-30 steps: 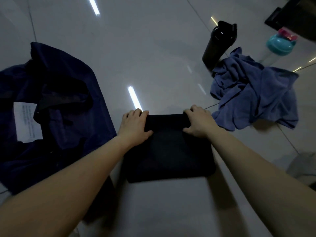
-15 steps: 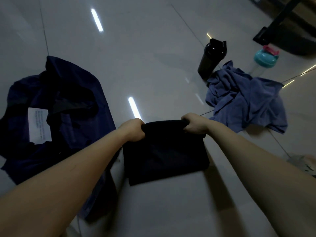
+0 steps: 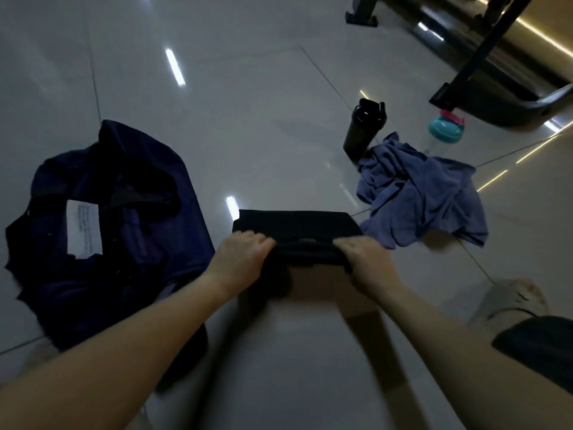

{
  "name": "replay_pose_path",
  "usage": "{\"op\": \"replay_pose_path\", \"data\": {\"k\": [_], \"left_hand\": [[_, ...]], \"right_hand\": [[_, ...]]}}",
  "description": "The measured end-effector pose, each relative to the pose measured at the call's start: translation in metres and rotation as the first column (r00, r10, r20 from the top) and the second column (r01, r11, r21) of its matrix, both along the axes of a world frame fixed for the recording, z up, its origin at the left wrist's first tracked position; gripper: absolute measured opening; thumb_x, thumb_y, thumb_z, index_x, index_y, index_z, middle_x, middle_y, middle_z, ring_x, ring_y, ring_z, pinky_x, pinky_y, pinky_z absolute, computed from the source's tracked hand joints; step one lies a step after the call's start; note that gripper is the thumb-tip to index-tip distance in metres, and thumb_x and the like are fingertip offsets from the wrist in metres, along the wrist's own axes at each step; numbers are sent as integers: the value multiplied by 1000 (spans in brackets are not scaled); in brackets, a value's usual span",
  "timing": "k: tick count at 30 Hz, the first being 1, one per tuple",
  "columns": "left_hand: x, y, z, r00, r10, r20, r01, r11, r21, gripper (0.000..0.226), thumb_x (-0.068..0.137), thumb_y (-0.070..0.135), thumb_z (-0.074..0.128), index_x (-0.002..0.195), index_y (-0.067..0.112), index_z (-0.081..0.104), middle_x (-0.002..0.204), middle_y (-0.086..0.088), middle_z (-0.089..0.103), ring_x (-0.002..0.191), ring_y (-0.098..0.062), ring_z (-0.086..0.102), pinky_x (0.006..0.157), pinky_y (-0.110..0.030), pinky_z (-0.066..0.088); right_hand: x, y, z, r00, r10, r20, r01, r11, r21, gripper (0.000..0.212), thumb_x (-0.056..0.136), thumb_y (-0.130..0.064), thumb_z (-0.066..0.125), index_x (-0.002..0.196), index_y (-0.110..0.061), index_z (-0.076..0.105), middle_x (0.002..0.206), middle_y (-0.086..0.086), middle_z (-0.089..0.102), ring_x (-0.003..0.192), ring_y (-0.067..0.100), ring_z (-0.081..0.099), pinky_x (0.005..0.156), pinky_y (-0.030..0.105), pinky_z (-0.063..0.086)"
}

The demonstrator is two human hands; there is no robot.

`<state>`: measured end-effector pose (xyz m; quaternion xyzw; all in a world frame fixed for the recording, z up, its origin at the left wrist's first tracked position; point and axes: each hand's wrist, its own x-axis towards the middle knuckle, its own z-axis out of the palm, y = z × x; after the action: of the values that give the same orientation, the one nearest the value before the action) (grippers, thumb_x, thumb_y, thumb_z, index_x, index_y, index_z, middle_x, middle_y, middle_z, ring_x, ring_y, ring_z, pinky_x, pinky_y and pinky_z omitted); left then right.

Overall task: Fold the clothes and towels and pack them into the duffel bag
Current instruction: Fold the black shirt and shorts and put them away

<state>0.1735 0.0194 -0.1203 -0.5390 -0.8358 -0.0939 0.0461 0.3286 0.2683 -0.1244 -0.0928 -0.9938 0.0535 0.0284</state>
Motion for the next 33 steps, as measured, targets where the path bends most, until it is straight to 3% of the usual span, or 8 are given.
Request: {"op": "replay_pose_path", "data": {"k": [5, 9, 12, 15, 18, 22, 27, 33], "left_hand": [[54, -30, -46, 983, -123, 134, 166, 907, -387, 19, 82, 33, 72, 97, 20, 68, 93, 0, 66, 82, -21, 65, 68, -34, 50], [59, -34, -39, 957, -54, 287, 178, 885, -430, 48, 93, 63, 48, 112, 21, 61, 104, 0, 60, 93, -20, 61, 80, -37, 52], [51, -28, -38, 981, 3, 194, 50, 962, -270, 52, 95, 58, 43, 127, 21, 60, 124, -3, 60, 113, -24, 59, 91, -36, 47], [43, -30, -48, 969, 167, 184, -77, 906, -417, 73, 102, 56, 36, 162, 19, 17, 168, -7, 12, 154, -30, 17, 123, -44, 21], [38, -30, -54, 963, 221, 153, -101, 825, -555, 75, 101, 58, 33, 161, 16, 17, 167, -10, 17, 151, -30, 21, 120, -46, 26], [22, -6, -44, 963, 238, 126, -190, 931, -311, 47, 99, 45, 44, 136, 18, 51, 141, -7, 49, 127, -24, 46, 108, -39, 38], [3, 9, -58, 941, 262, 214, -154, 896, -416, 79, 104, 58, 30, 162, 16, -3, 169, -10, -8, 156, -25, -8, 126, -42, -5], [-5, 2, -83, 926, 326, 189, -190, 837, -513, 94, 92, 75, 0, 159, 11, -15, 167, -10, -20, 154, -22, -19, 127, -44, -3]], "right_hand": [[66, -39, -48, 914, 89, 395, -128, 989, 73, 31, 82, -42, 59, 100, -18, 66, 107, 7, 63, 92, 30, 62, 78, 40, 52], [62, -41, -37, 951, 126, 284, -160, 982, 101, 46, 87, -59, 44, 93, -17, 62, 95, 6, 58, 83, 27, 59, 72, 39, 49], [49, -45, -32, 966, 32, 257, -58, 994, 92, 58, 94, -50, 34, 129, -10, 59, 128, 16, 59, 110, 35, 61, 88, 43, 53], [56, -60, -39, 906, -5, 423, 18, 1000, -26, 73, 100, -55, 27, 160, -15, 19, 167, 14, 15, 152, 34, 21, 119, 48, 27], [67, -68, -45, 825, 1, 566, 38, 998, -57, 77, 99, -65, 11, 162, -20, 7, 169, 8, -3, 156, 30, -2, 123, 48, 14], [32, -62, -37, 951, -88, 297, 102, 994, -34, 68, 102, -53, 7, 142, -16, 48, 147, 10, 48, 131, 32, 48, 102, 44, 43], [-5, -41, -45, 959, -130, 250, 154, 985, -77, 61, 104, -39, 37, 159, -15, 24, 166, 10, 22, 151, 30, 24, 118, 46, 28], [-12, -1, -71, 883, -113, 455, 151, 987, -47, 71, 104, -58, 21, 162, -24, -3, 169, 0, -9, 156, 22, -8, 125, 44, 8]]}}
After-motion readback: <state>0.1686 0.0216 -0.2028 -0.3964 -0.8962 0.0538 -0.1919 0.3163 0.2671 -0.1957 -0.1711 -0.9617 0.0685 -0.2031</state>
